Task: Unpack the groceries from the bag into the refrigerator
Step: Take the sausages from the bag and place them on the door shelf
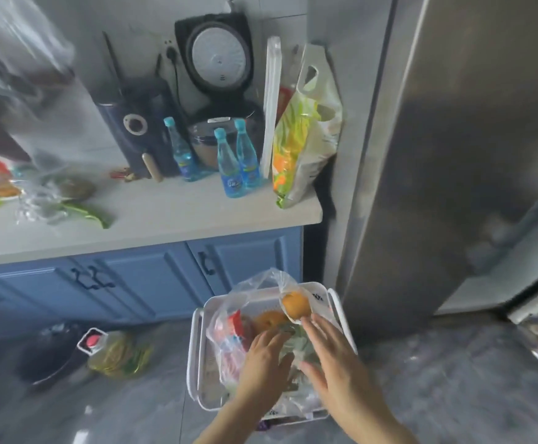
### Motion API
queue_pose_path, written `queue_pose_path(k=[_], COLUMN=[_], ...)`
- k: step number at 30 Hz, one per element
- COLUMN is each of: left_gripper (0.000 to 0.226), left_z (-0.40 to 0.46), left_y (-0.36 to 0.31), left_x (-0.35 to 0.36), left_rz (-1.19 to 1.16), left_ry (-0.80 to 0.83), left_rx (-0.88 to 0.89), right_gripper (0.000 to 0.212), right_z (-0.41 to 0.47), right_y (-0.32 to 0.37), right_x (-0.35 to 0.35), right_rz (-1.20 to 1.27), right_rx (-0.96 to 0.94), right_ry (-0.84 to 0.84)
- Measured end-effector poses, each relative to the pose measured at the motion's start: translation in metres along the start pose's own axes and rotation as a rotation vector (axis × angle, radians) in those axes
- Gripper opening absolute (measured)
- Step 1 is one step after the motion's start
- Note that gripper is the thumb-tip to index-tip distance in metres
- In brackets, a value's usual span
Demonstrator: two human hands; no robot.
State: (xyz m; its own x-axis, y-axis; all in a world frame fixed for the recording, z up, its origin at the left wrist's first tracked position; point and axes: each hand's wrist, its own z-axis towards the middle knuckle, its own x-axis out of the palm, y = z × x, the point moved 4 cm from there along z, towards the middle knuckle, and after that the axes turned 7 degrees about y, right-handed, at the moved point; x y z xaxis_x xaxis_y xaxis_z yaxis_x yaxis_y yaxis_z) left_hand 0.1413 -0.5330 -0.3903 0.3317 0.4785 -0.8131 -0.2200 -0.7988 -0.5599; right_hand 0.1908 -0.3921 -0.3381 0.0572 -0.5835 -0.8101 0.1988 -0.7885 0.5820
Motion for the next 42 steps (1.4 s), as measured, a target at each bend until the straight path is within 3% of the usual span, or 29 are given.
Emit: queue_pose_path(k=[5,10,15,17,24,28,34,36,38,39,42], left_gripper=[0.033,0.026,0.028,0.027,0.017,0.020,0.023,0.012,0.008,0.009,0.016], left_z=[0.040,0.089,0.110,0.112,0.114,0.113,0.115,0.115,0.118,0.119,0.123], left_y=[0.064,0.118,0.137,0.141,0.119,0.103,0.087,0.078,0.072,0.070,0.072], left_x=[-0.007,-0.007,-0.004,-0.004,-0.019,-0.035,-0.079,-0.092,-0.107,-0.114,-0.133], left_rz=[0.071,0.431,0.946,1.021,1.079,0.852,0.056,-0.165,-0.249,-0.278,-0.345], left_ry=[0.124,0.340,0.507,0.607,0.600,0.583,0.652,0.674,0.621,0.589,0.453], left_rx=[-0.010,0.035,0.352,0.362,0.544,0.587,0.288,0.227,0.176,0.152,0.070], right_gripper=[0.078,0.062,0.053,0.053,0.066,0.074,0.053,0.057,0.079,0.080,0.031], right_z=[0.030,0.053,0.051,0.048,0.051,0.053,0.056,0.056,0.057,0.057,0.061], right_y=[0.014,-0.005,-0.031,-0.039,-0.028,-0.018,-0.003,-0.010,-0.018,-0.021,-0.015], right_x=[0.070,0.113,0.136,0.143,0.147,0.149,0.130,0.119,0.109,0.105,0.085], right_rz=[0.034,0.012,-0.081,-0.106,-0.173,-0.093,0.524,0.588,0.648,0.679,0.831], right_rx=[0.084,0.231,0.359,0.381,0.335,0.317,0.484,0.558,0.603,0.619,0.629], right_ry=[0.105,0.130,0.154,0.152,0.094,0.055,0.039,-0.012,-0.044,-0.011,0.022])
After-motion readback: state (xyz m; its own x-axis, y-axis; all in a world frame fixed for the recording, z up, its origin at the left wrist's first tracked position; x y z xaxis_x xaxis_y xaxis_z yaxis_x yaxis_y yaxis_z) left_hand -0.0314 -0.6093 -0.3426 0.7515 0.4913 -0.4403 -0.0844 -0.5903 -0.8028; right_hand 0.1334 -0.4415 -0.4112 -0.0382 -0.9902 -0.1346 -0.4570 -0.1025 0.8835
